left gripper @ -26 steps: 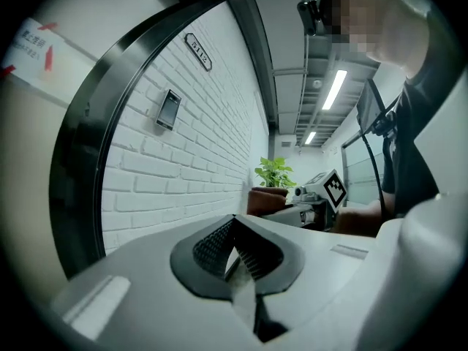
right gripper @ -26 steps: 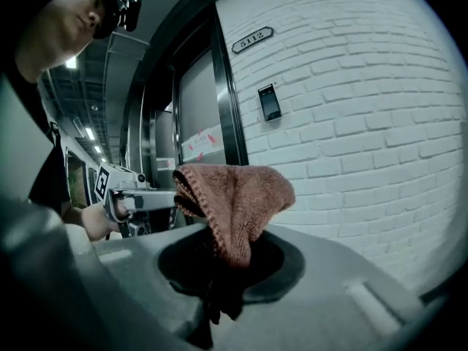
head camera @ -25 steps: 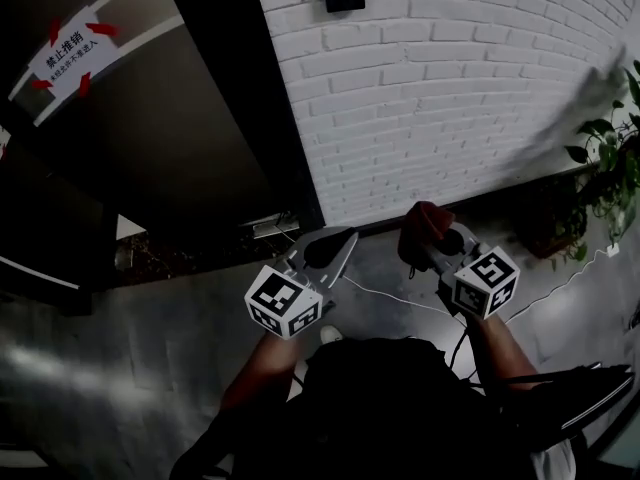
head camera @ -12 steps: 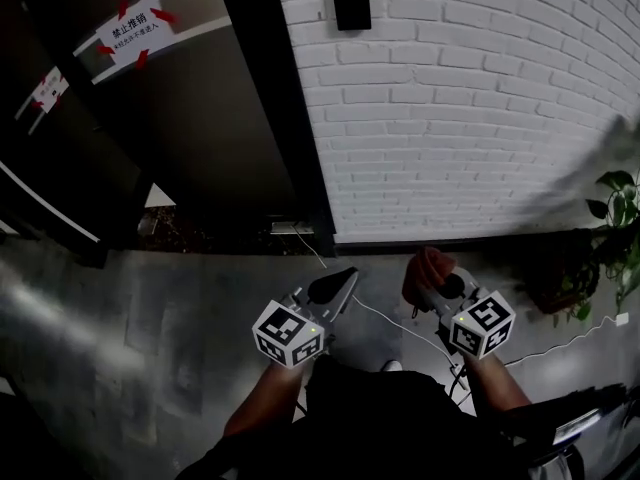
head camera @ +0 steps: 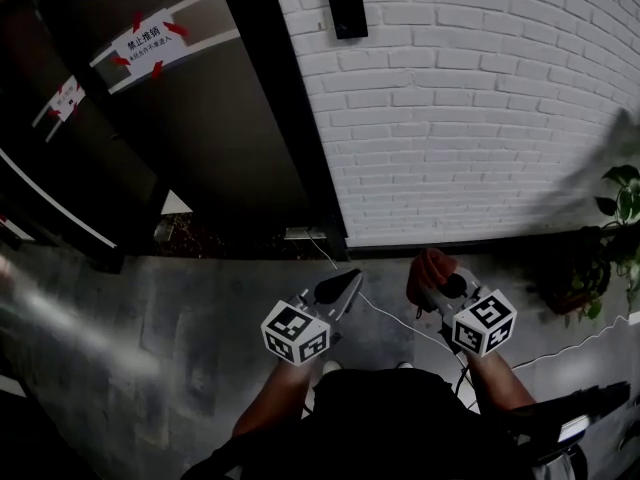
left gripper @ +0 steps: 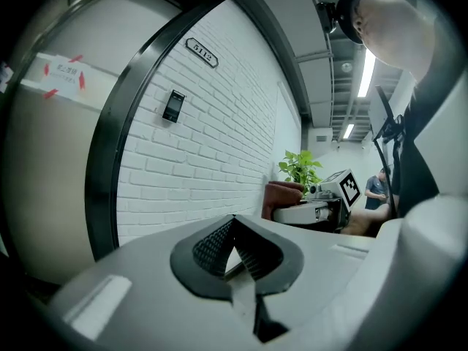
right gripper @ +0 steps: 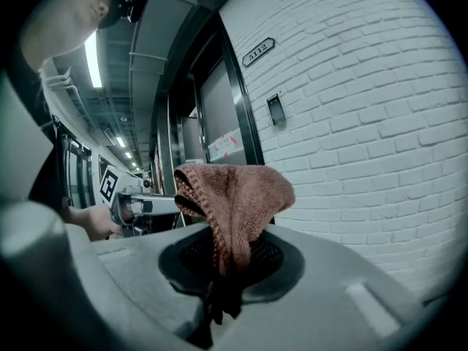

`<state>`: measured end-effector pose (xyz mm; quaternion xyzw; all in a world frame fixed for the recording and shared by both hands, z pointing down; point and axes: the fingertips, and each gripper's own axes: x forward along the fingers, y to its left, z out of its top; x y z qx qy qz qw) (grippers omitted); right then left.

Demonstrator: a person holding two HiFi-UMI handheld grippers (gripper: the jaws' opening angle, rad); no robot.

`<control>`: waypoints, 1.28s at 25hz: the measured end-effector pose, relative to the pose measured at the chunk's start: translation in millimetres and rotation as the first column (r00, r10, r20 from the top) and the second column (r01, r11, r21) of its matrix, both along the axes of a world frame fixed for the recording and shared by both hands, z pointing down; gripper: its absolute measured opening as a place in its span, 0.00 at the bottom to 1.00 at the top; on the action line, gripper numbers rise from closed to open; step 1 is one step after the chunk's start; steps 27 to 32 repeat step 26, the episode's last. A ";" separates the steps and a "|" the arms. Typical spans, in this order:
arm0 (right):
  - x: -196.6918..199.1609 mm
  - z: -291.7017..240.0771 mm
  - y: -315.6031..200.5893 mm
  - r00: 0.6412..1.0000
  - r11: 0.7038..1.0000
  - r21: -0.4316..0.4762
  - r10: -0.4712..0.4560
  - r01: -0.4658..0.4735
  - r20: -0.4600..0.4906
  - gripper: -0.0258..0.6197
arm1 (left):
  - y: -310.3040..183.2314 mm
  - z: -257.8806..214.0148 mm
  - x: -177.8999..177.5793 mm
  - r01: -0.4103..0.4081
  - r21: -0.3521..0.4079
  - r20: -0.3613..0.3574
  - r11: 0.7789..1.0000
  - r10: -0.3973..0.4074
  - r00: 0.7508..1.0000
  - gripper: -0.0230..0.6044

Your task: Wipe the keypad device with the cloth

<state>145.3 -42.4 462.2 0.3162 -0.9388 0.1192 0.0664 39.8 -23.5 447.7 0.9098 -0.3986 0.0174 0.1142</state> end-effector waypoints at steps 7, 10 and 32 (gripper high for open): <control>-28.9 -14.8 -6.8 0.999 0.999 0.029 0.035 -0.035 0.004 0.11 | -6.9 -19.4 -28.9 -0.019 0.055 0.000 0.998 0.019 1.000 0.06; -36.9 -14.6 -8.5 0.998 0.998 0.029 0.056 -0.056 0.007 0.11 | -8.0 -19.3 -38.7 -0.038 0.056 0.008 0.998 0.038 0.999 0.06; -56.3 -9.3 -9.4 0.995 0.995 0.016 0.098 -0.098 -0.017 0.11 | -17.7 -23.9 -61.8 -0.092 0.063 -0.001 0.994 0.092 0.996 0.06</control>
